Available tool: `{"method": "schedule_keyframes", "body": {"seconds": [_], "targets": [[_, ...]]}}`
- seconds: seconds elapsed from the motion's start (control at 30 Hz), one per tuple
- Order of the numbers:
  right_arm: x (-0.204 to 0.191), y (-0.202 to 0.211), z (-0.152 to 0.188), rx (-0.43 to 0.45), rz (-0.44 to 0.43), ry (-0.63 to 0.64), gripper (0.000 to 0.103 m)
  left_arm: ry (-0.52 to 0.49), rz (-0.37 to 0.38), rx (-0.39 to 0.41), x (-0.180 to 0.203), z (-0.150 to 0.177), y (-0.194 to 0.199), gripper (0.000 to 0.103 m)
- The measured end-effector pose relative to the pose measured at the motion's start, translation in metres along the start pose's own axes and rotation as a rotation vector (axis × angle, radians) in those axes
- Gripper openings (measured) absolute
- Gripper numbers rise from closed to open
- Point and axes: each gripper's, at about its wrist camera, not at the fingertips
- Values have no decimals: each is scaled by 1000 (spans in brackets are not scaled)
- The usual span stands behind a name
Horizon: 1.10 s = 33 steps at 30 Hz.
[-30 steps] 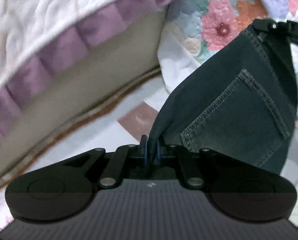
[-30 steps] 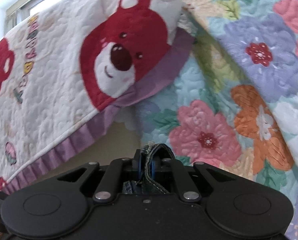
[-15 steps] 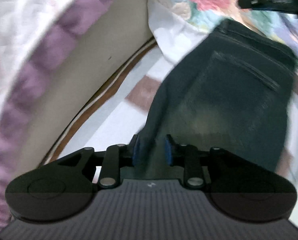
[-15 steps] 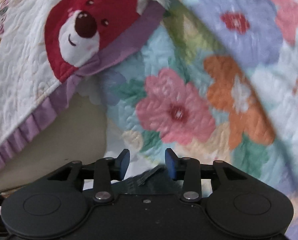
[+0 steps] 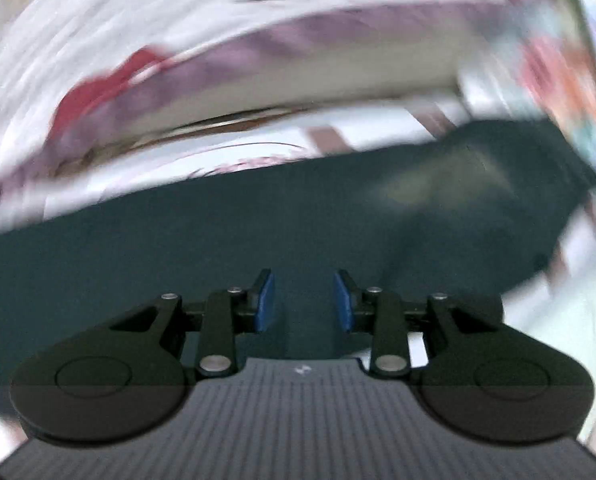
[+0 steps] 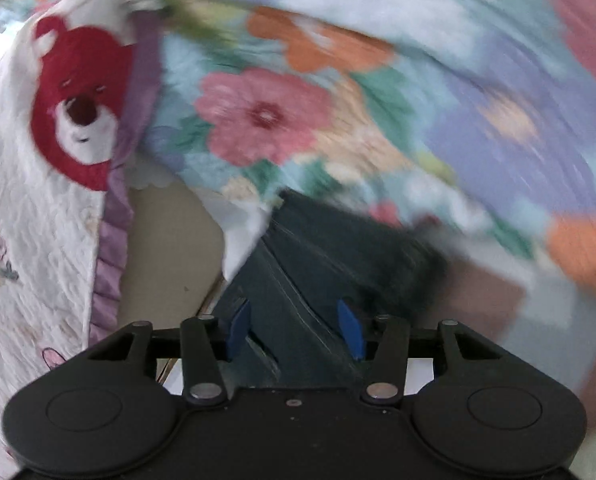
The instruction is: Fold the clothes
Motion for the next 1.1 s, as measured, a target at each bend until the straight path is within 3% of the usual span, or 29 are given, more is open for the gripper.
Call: {"method": "schedule_keyframes", "body": {"seconds": [0.07, 0.13, 0.3, 0.37, 0.4, 0.5, 0.53, 0.57, 0.6, 0.67, 0.7, 0.77, 0.87, 0.97, 1.1], "targets": [[11, 0, 5, -22, 20, -63, 54, 151, -23, 25, -25, 12, -9, 32], [21, -2, 8, -37, 48, -119, 55, 231, -43, 27, -43, 23, -11, 32], [28, -21, 14, -52, 96, -164, 59, 278, -132, 50, -81, 36, -16, 32], [30, -29, 15, -47, 96, -166, 62, 263, -69, 45, -88, 38, -18, 32], [28, -34, 14, -39, 92, -156, 70, 239, -46, 43, -87, 39, -19, 32], [24, -48, 12, -15, 81, -126, 75, 192, -51, 47, -84, 42, -23, 33], [20, -51, 12, -4, 78, -102, 72, 179, -52, 49, -84, 43, -24, 33], [6, -47, 12, 22, 79, -5, 45, 186, -42, 49, -86, 43, -24, 33], [-8, -44, 13, 48, 79, 91, 34, 194, -34, 49, -88, 43, -23, 33], [-42, -18, 10, 155, 41, 239, 31, 191, -48, 47, -92, 42, -20, 33], [-52, -1, 8, 218, 3, 249, 29, 185, -62, 43, -94, 42, -19, 33], [-42, -1, -2, 221, 66, 256, 27, 177, -97, 25, -99, 42, -19, 33], [-27, -2, -15, 218, 159, 263, 14, 166, -117, 13, -101, 42, -21, 34], [-9, -18, -19, 96, 205, 213, 14, 103, -164, -9, -92, 41, -21, 34], [-2, -21, -19, 97, 201, 147, 15, 104, -148, -6, -77, 34, -21, 35]]}}
Point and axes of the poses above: each gripper's, at about its wrist camera, not at the fingertips, and y roughly against the way its jaws point, x to its right, z to its underside, and after that the axes turned 4 degrees about y, right-handed
